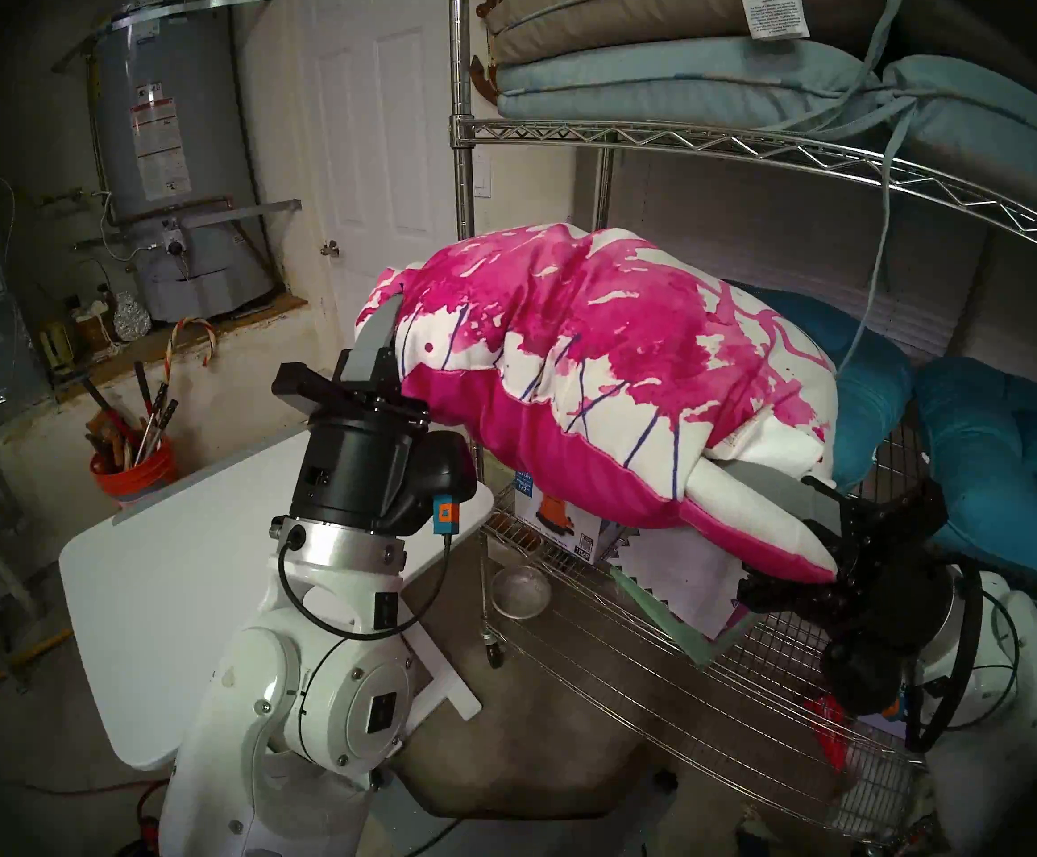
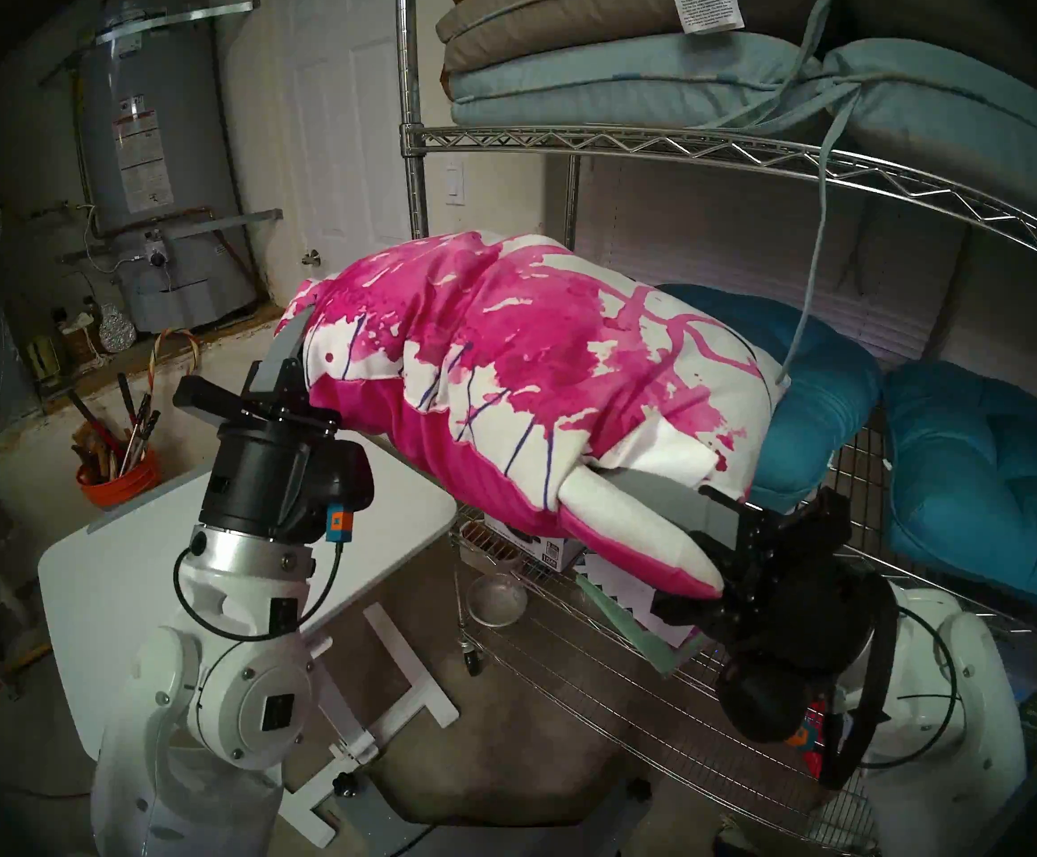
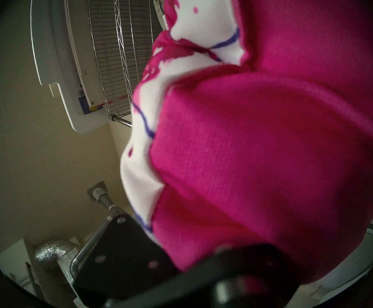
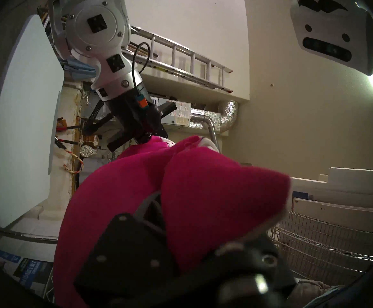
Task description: Take cushion off the shelf
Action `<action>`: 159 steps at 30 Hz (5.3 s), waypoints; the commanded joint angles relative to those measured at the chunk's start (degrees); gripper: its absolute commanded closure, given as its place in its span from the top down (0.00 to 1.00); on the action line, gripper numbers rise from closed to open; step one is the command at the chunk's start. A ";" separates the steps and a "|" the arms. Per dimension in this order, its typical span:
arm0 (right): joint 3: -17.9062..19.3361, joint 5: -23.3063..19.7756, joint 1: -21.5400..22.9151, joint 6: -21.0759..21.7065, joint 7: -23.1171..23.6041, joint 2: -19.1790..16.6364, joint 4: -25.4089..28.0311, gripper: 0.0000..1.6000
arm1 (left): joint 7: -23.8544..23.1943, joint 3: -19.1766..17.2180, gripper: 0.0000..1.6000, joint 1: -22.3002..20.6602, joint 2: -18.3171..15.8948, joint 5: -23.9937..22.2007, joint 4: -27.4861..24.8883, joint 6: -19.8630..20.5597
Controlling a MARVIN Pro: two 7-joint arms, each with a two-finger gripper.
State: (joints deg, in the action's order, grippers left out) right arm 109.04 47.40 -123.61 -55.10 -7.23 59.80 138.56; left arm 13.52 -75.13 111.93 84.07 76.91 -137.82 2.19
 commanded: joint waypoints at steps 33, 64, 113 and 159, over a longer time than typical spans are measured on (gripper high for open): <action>-11.25 -1.45 6.21 0.10 -5.53 -7.02 1.44 0.00 | 13.48 -6.24 0.00 5.09 2.77 0.98 -2.18 6.08; -30.01 3.70 16.55 0.10 -3.92 -7.65 1.44 0.00 | 19.49 -12.20 0.00 4.88 5.09 -5.62 -2.18 6.11; -57.49 23.91 32.42 10.64 16.20 9.79 -2.00 0.00 | 18.76 -48.62 0.00 12.74 8.46 -21.72 0.32 6.70; -80.42 28.73 53.60 15.55 18.87 14.69 -18.74 1.00 | 10.33 -67.41 0.00 10.51 -5.14 -39.71 18.13 -13.07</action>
State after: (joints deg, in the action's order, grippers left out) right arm 30.09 77.44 -70.89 -42.44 13.48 77.11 117.61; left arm 24.75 -141.71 125.18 85.07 39.28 -120.46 -6.12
